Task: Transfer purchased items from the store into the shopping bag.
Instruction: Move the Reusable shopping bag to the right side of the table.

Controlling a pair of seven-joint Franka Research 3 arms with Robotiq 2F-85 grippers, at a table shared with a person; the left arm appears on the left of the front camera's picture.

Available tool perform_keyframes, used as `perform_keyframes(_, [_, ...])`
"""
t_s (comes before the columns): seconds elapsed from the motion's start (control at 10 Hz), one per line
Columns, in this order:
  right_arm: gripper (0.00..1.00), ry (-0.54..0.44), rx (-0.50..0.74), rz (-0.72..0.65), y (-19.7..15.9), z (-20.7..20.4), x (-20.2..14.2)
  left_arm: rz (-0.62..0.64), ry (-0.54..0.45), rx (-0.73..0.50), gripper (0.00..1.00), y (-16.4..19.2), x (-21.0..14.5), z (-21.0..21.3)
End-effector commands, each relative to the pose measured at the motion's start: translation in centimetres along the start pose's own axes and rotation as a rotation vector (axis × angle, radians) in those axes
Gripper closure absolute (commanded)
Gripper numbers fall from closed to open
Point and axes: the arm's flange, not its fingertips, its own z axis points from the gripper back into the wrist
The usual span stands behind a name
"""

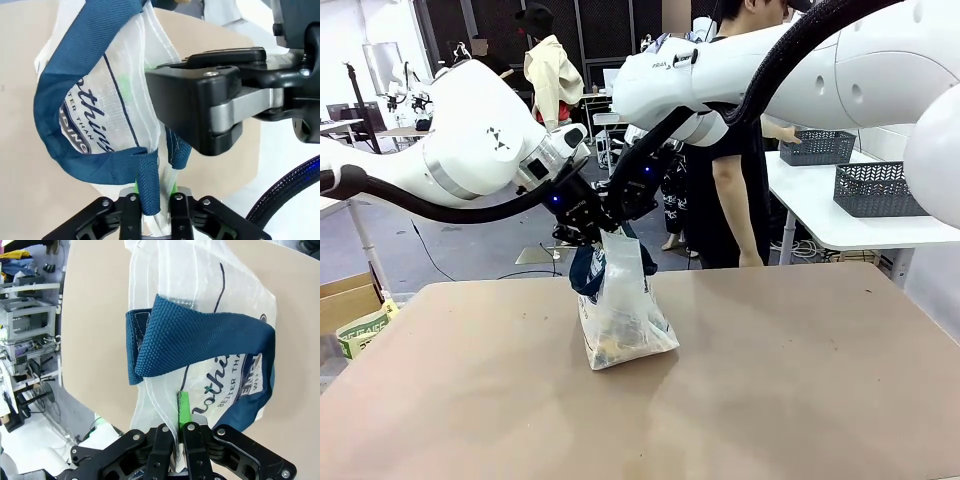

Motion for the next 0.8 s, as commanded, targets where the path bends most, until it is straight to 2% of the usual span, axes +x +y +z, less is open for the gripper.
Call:
perform_keyframes(0.0, [1.0, -0.01, 0.044, -0.024, -0.4, 0.4, -0.5, 0.024, 0.017, 0.02, 1.0, 0.3, -0.3, 1.0])
perform_keyframes(0.6, [1.0, -0.028, 0.084, -0.006, -1.5, 1.2, -2.2, -0.034, 0.092, 0.104, 1.0, 0.2, -0.4, 1.1])
perform_keyframes(0.7, [0.84, -0.039, 0.104, 0.003, -2.0, 1.6, -2.5, -0.08, 0.085, 0.134, 1.0, 0.0, -0.5, 1.0])
